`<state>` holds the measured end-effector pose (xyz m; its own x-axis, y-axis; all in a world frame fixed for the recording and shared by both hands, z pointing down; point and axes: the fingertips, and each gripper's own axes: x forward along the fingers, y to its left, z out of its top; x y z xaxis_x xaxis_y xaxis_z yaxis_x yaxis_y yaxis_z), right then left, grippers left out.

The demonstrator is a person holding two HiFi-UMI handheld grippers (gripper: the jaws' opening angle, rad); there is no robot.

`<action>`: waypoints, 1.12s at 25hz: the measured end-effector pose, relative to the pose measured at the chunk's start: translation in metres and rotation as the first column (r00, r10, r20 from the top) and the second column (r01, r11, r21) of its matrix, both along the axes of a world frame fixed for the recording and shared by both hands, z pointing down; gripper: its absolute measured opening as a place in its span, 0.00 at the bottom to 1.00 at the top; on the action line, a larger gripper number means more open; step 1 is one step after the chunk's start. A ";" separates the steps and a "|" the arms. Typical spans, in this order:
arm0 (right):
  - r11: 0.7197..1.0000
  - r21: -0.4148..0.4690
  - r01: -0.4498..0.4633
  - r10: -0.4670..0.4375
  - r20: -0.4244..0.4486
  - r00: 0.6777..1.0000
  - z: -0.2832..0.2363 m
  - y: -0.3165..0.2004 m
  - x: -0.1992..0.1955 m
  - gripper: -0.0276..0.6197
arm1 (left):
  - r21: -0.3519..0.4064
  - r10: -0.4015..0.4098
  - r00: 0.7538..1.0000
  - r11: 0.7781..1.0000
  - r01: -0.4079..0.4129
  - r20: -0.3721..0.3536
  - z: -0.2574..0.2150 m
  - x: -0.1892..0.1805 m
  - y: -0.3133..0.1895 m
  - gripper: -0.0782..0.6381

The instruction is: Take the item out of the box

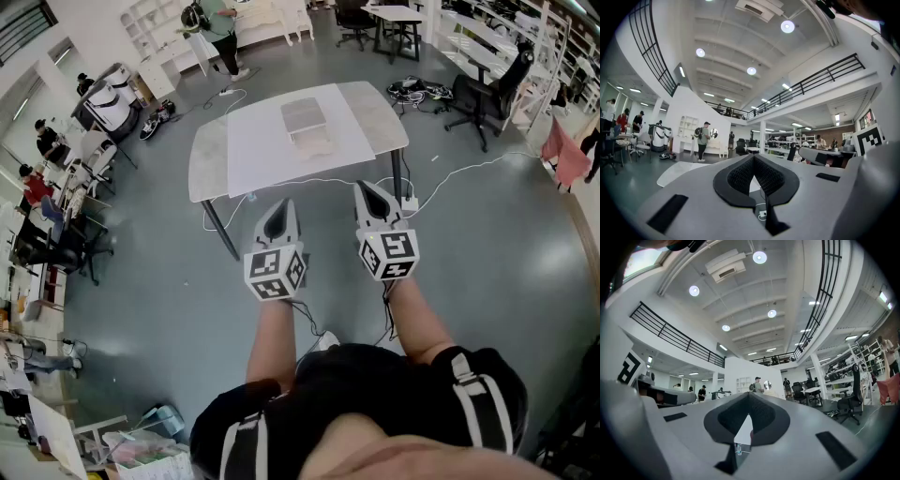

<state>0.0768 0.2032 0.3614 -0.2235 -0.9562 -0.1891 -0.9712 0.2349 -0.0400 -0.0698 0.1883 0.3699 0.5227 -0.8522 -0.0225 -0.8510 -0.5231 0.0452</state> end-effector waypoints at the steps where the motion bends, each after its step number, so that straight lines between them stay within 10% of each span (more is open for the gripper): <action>1: 1.000 -0.001 -0.002 0.002 0.000 1.000 0.001 0.000 0.000 0.06 | 0.002 0.000 1.000 1.000 0.000 0.000 -0.001 0.000 0.000 0.12; 28: 0.999 0.016 -0.031 0.030 0.034 0.999 -0.001 -0.058 -0.038 0.06 | 0.022 0.036 0.999 0.999 -0.036 -0.022 -0.002 -0.039 -0.065 0.12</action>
<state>0.0383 0.1454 0.3607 -0.1877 -0.9591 -0.2119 -0.9761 0.2062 -0.0687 -0.1083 0.1234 0.3676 0.5523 -0.8320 -0.0528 -0.8304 -0.5546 0.0527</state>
